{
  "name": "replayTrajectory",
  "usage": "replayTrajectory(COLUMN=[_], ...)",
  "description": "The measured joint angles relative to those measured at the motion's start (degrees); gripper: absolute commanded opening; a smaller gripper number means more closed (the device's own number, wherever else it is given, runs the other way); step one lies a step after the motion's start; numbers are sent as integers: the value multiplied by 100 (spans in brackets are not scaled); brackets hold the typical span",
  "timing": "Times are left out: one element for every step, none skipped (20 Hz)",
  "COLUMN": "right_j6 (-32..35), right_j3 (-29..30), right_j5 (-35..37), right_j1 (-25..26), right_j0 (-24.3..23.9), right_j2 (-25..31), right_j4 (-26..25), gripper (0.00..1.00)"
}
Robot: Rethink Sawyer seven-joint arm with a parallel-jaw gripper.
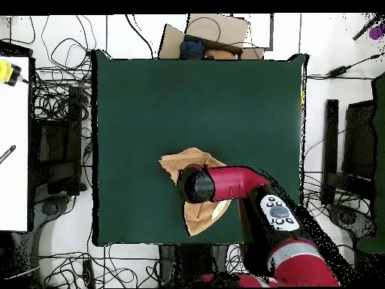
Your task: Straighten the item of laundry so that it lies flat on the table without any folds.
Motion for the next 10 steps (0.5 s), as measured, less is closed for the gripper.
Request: replayTrajectory(right_j6=[0,0,0,0,0,0,0,0,0,0], right_j3=[49,70,84,125,143,168,192,210,221,233], right_j5=[107,169,220,392,463,545,628,687,723,759], right_j1=[-183,-274,-341,-556,-635,-729,-823,-891,-944,-997], right_j0=[40,57,69,96,100,102,104,103,104,105], right_j2=[0,-1,0,-1,0,-1,-2,-2,-2,-2], right_j4=[53,83,104,175,202,231,261,272,275,277], gripper=[0,0,0,0,0,0,0,0,0,0])
